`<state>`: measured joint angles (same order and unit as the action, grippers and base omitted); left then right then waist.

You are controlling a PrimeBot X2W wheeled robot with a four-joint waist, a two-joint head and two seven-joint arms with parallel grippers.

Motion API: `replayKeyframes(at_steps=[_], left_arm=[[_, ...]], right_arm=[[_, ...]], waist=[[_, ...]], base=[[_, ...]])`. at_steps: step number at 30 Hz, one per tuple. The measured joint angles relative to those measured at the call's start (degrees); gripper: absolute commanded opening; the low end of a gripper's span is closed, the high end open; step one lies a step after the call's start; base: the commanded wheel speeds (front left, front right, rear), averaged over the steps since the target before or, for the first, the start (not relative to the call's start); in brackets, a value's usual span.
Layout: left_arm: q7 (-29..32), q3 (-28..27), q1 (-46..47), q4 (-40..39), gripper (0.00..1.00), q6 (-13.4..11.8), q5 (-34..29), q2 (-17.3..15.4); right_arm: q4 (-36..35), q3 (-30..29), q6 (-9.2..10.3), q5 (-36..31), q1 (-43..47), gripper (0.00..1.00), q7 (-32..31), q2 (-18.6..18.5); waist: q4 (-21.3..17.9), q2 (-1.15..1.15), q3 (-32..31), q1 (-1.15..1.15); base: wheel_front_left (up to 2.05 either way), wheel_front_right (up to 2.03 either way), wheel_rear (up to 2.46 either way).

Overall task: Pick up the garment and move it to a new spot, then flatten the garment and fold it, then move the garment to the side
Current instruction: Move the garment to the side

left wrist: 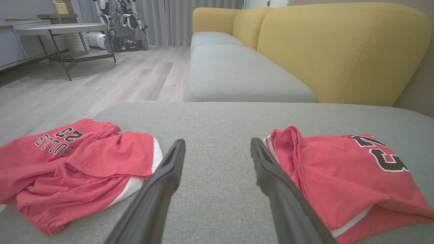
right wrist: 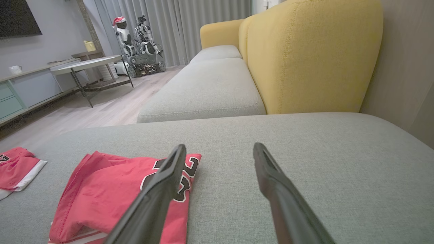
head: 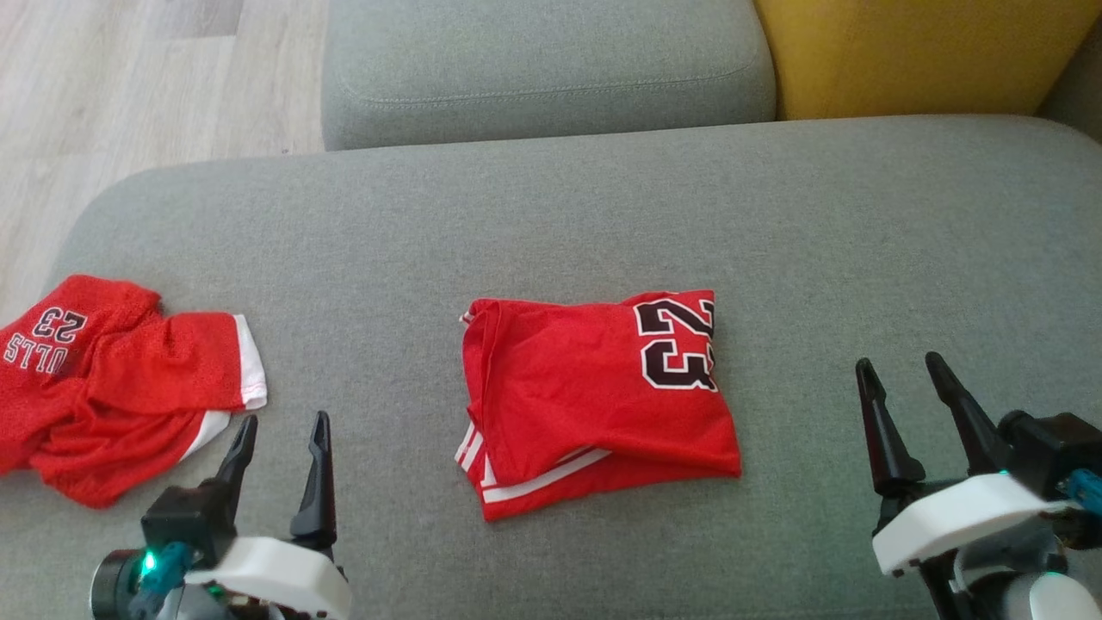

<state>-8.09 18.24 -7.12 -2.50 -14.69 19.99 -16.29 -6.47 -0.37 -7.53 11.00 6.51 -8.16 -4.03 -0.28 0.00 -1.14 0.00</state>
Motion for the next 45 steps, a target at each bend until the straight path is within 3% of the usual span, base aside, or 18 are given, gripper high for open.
replayKeyframes(at_steps=[12, 20, 29, 30, 31, 45], left_arm=[[-0.4, 1.2, 2.8, 0.0, 1.00, 0.4, 0.0, 0.0], [-3.1, 2.3, 11.3, 1.7, 1.00, 2.2, 0.0, 1.9], [-5.3, 3.5, 14.6, 5.8, 1.00, 3.7, 0.0, 4.3], [-5.5, 3.5, 14.7, 6.0, 1.00, 3.7, 0.0, 4.3], [-5.6, 3.4, 14.7, 6.1, 1.00, 3.7, 0.0, 4.4], [-6.2, 1.6, 14.7, 6.4, 1.00, 4.0, -0.3, 5.1]], right_arm=[[4.5, -0.3, 0.00, 0.1, -2.0, 1.00, -0.5, -0.3], [16.1, 2.0, 0.00, 1.3, -10.9, 1.00, 0.2, -1.6], [32.6, 6.9, 0.00, 2.9, -17.1, 1.00, -0.2, -1.8], [33.5, 7.2, 0.00, 2.9, -17.3, 0.41, -0.6, -1.7], [33.9, 7.2, 0.00, 2.9, -17.6, 0.00, -0.6, -1.7], [34.3, 9.5, 0.00, 2.9, -19.1, 0.00, 0.2, -3.4]], waist=[[1.4, 0.00, 2.8, 0.00], [5.3, 0.00, 7.2, 0.00], [10.7, 0.00, 10.2, 0.00], [11.0, 0.00, 10.3, 0.00], [11.2, 0.00, 10.3, 0.00], [9.4, 0.00, 9.7, 0.00]], base=[[0.00, 0.00, 0.00], [0.00, 0.00, 0.00], [0.00, 0.00, 0.00], [0.00, 0.00, 0.00], [0.00, 0.00, 0.00], [0.00, 0.00, 0.00]])
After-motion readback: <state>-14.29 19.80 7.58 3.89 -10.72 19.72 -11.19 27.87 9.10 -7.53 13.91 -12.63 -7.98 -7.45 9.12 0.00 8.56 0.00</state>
